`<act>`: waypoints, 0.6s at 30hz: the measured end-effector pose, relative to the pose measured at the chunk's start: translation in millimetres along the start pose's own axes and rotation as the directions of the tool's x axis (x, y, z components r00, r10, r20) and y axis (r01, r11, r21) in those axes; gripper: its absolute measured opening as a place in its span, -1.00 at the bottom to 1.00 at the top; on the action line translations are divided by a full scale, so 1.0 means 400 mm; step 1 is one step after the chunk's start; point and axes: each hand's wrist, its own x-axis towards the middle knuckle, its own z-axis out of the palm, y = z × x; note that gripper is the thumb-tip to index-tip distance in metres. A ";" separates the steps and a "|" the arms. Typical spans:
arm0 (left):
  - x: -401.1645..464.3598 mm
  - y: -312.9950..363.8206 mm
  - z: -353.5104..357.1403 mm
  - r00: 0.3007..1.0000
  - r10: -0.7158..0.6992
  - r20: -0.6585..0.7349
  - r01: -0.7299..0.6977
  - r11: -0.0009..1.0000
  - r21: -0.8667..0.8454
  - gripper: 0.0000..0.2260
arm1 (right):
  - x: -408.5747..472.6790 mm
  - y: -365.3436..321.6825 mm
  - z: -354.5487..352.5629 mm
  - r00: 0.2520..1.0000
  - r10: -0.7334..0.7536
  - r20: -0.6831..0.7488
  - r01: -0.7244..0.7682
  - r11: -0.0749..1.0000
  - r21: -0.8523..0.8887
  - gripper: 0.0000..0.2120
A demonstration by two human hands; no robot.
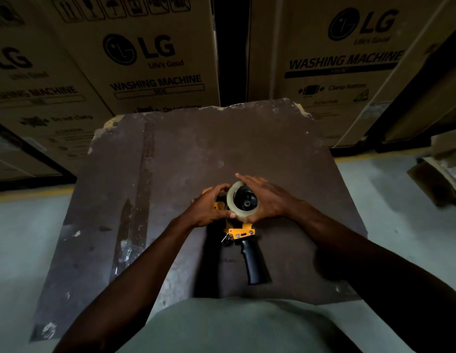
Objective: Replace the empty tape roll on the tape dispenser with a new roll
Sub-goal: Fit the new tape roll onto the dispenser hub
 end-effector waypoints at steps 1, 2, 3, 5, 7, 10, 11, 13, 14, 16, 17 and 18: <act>0.001 -0.001 0.001 1.000 -0.004 0.012 0.004 1.000 0.001 -0.11 | 0.001 0.001 0.002 1.000 0.005 0.004 -0.005 1.000 -0.004 0.20; 0.001 -0.002 0.002 1.000 -0.008 0.025 0.008 1.000 0.009 -0.11 | 0.002 0.003 0.005 1.000 0.012 0.010 -0.012 1.000 -0.005 0.21; 0.001 -0.004 0.004 1.000 -0.010 0.029 0.010 1.000 0.022 -0.11 | 0.002 0.004 0.006 1.000 0.014 0.017 -0.014 1.000 -0.006 0.21; 0.001 -0.004 0.005 1.000 -0.009 0.017 0.008 0.999 0.052 -0.13 | 0.001 0.007 0.009 0.999 0.013 0.030 -0.013 1.000 -0.006 0.21; 0.003 -0.002 0.009 1.000 0.008 0.015 -0.009 0.999 0.052 -0.16 | -0.001 0.011 0.011 1.000 0.012 0.028 -0.012 1.000 0.007 0.22; 0.008 -0.006 0.014 1.000 0.013 -0.002 -0.012 0.998 0.054 -0.21 | -0.004 0.015 0.006 1.000 0.001 0.027 -0.002 0.999 0.046 0.24; 0.009 -0.007 0.016 1.000 0.014 -0.004 -0.014 0.998 0.054 -0.22 | -0.006 0.017 0.004 1.000 -0.002 0.026 0.000 0.998 0.058 0.23; 0.008 -0.003 0.020 1.000 0.027 -0.013 -0.026 0.998 0.059 -0.23 | -0.014 0.024 0.000 1.000 0.022 0.012 -0.023 0.995 0.098 0.24; 0.009 -0.001 0.023 1.000 0.027 -0.014 -0.026 0.998 0.058 -0.24 | -0.018 0.031 -0.001 0.998 0.054 0.007 -0.055 0.991 0.125 0.24; 0.008 0.001 0.028 0.999 0.038 -0.025 -0.036 0.997 0.075 -0.27 | -0.028 0.045 -0.002 0.994 0.113 0.002 -0.112 0.981 0.156 0.23; 0.007 0.000 0.032 0.999 0.041 -0.031 -0.039 0.995 0.089 -0.27 | -0.034 0.052 0.000 0.992 0.127 0.013 -0.127 0.977 0.171 0.21; 0.007 -0.002 0.034 0.999 0.037 -0.030 -0.034 0.995 0.090 -0.27 | -0.039 0.056 0.003 0.992 0.124 0.025 -0.127 0.971 0.202 0.19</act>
